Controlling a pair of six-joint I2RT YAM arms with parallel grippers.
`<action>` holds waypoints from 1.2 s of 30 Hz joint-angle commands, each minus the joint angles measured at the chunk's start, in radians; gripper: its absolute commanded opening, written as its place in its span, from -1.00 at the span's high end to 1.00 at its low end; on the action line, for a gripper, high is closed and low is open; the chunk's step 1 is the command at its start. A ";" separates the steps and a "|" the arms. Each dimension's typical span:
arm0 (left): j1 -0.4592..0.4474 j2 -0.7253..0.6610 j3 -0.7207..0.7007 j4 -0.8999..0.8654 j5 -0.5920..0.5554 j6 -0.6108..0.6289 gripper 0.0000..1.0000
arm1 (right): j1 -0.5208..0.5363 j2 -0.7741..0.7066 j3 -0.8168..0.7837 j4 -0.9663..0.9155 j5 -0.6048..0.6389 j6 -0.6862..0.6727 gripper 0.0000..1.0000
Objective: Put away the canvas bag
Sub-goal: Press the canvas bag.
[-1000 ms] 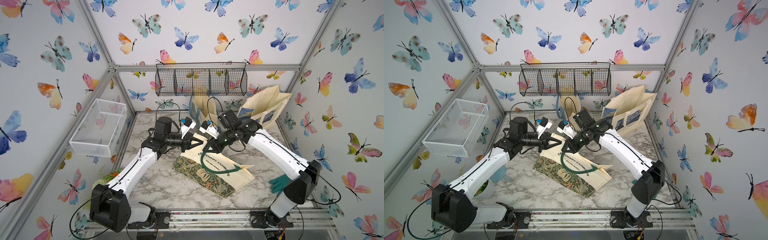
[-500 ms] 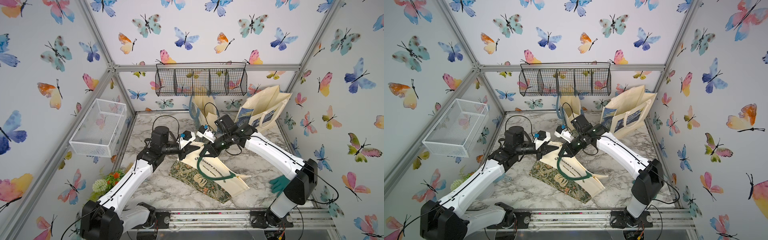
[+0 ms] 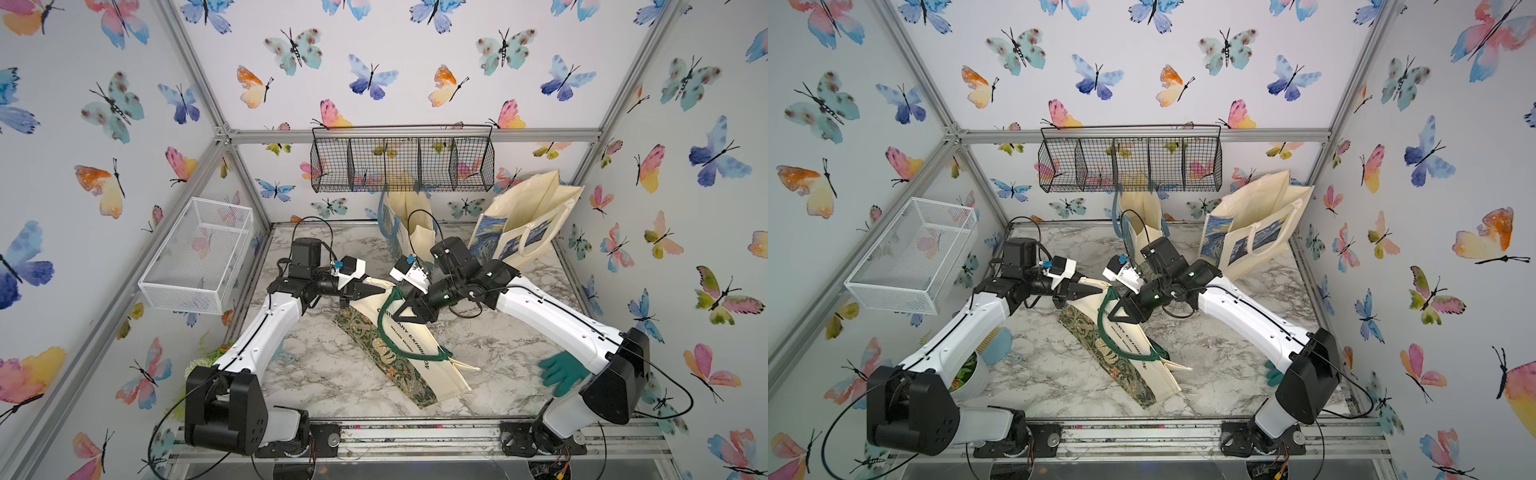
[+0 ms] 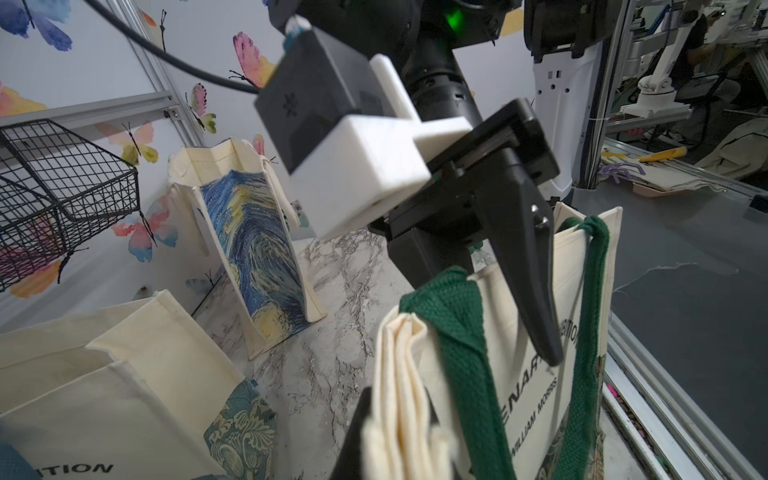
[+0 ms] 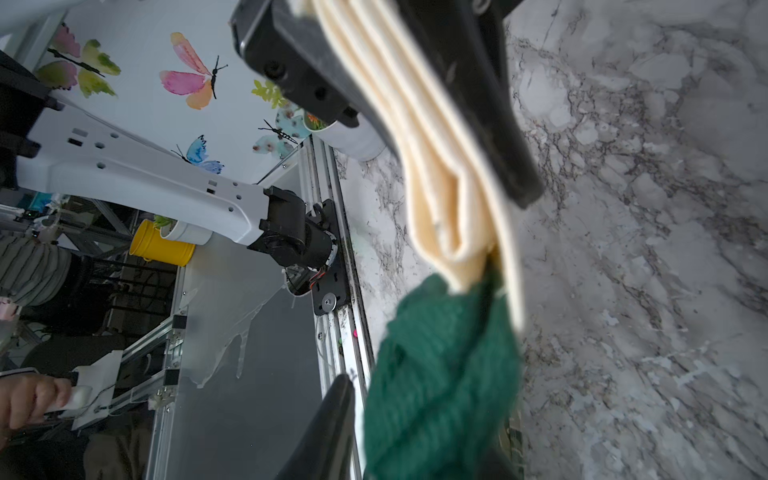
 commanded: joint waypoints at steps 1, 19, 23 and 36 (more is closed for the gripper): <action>0.041 0.093 0.110 -0.189 0.012 0.269 1.00 | 0.043 -0.037 -0.036 -0.186 0.014 -0.012 0.29; 0.045 0.205 0.180 -0.155 -0.173 0.160 1.00 | 0.104 -0.121 -0.063 -0.352 0.204 0.144 0.19; 0.045 0.205 0.180 -0.120 -0.212 0.100 1.00 | 0.124 -0.150 -0.051 -0.390 0.198 0.171 0.16; 0.045 0.200 0.162 -0.046 -0.271 0.007 1.00 | 0.202 -0.174 -0.023 -0.483 0.354 0.229 -0.19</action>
